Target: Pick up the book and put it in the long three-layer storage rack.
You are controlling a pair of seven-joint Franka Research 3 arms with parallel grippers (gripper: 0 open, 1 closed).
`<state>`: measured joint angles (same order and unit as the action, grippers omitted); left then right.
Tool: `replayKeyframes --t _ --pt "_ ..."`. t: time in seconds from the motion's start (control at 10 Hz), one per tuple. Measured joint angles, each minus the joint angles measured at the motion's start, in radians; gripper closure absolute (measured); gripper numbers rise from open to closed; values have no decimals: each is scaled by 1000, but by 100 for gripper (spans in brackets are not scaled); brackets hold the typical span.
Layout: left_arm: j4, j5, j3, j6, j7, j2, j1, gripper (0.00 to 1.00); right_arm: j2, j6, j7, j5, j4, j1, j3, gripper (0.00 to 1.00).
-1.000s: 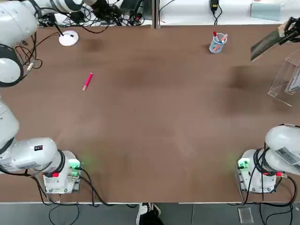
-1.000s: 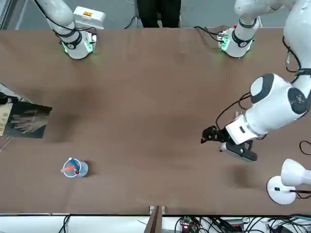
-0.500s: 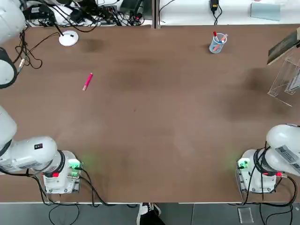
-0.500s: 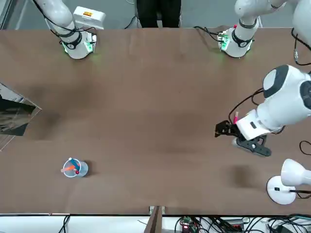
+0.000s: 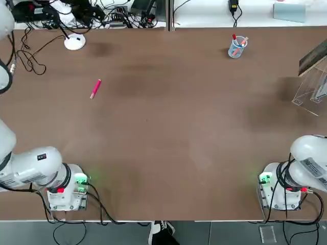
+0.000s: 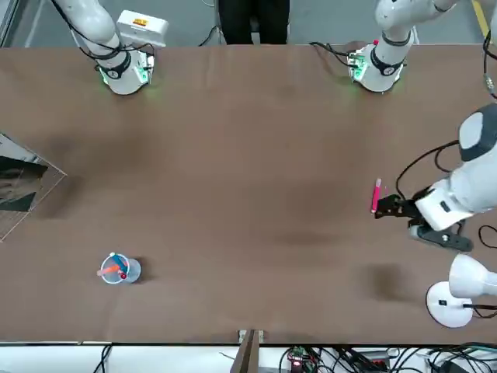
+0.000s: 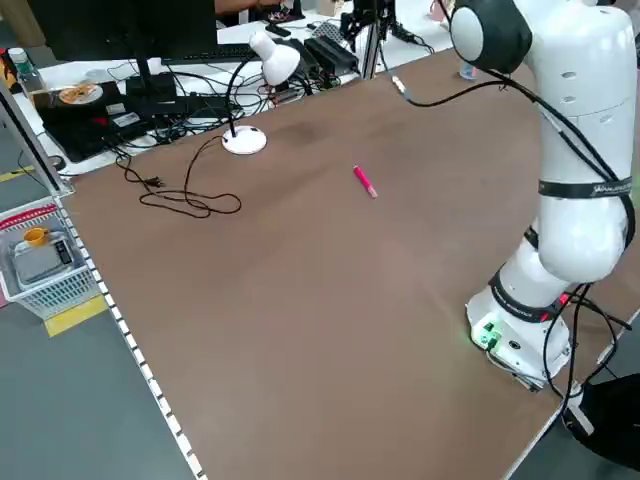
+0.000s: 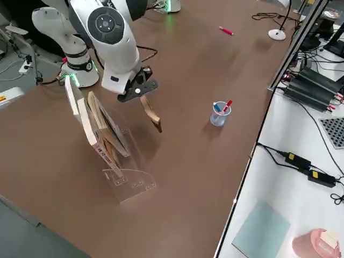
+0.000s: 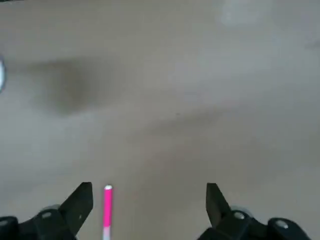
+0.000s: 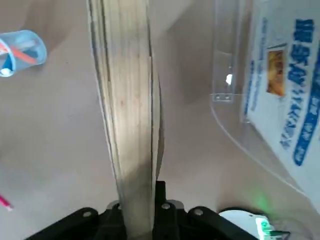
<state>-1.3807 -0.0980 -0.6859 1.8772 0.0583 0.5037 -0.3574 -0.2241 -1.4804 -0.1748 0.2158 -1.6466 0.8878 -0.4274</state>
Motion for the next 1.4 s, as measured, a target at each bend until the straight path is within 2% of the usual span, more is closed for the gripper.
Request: replayKeyframes --t 0.3,0.7,0.9,1.0,1.1,1.4 --pt "1 -17 0 -45 0 -21 -15 0 -3 3 -18 -17 0 3 4 85" --pt "1 -123 1 -57 0 -36 -21 0 -17 3 -36 -25 0 7 6 85" --pt "2 -133 26 -74 0 -49 -8 0 -35 3 -47 -38 0 12 8 85" --pt "4 -130 74 -102 0 -63 24 0 -44 3 -52 -47 0 15 10 85" --pt "6 -109 156 -129 0 -81 81 0 -50 3 -54 -55 0 17 12 85" --pt "10 62 471 -211 -1 -153 298 0 -53 20 -57 -66 5 22 16 85"
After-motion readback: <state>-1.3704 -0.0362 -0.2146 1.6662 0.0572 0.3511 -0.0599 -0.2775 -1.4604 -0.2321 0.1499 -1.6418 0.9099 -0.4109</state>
